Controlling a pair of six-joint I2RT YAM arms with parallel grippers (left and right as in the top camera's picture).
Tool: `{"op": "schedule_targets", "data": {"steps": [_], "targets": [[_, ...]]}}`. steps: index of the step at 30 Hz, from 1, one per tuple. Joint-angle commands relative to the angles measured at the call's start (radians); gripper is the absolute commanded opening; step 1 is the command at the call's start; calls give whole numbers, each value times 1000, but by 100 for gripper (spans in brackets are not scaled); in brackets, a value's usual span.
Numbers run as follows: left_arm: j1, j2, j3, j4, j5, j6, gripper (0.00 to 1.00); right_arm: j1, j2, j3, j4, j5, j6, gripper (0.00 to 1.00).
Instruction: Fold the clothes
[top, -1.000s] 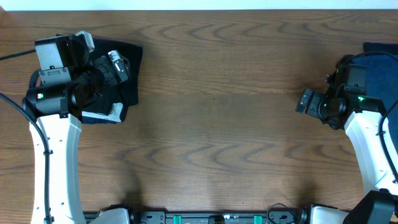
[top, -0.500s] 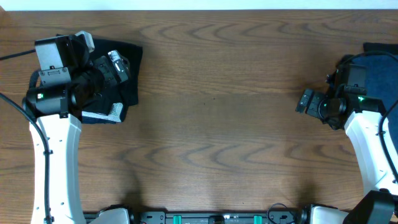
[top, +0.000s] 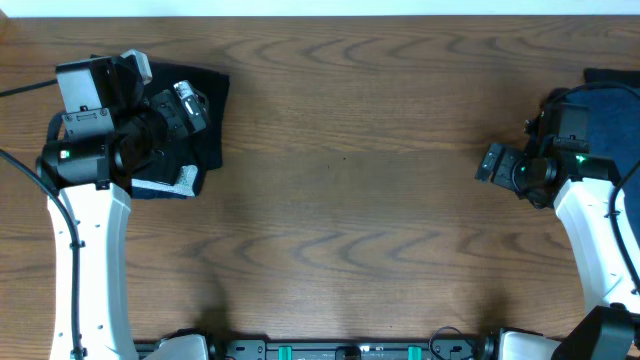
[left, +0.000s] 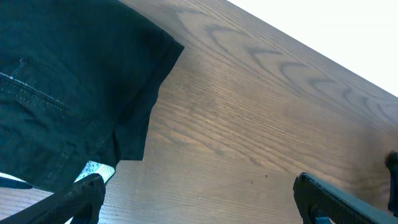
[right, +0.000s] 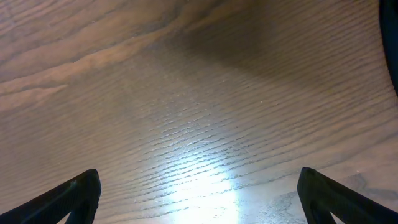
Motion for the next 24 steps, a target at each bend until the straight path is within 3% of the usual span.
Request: {"op": "schedule_targets", "data": {"steps": [1, 9, 19, 24], "targets": [[0, 4, 0, 0, -10, 17, 98, -2, -29, 5, -5, 14, -3, 99], [0, 4, 0, 0, -10, 17, 98, 87, -312, 5, -8, 14, -3, 99], [0, 4, 0, 0, -10, 17, 98, 322, -822, 5, -11, 21, -3, 99], [0, 4, 0, 0, -10, 17, 98, 366, -1064, 3, -55, 21, -3, 99]]}}
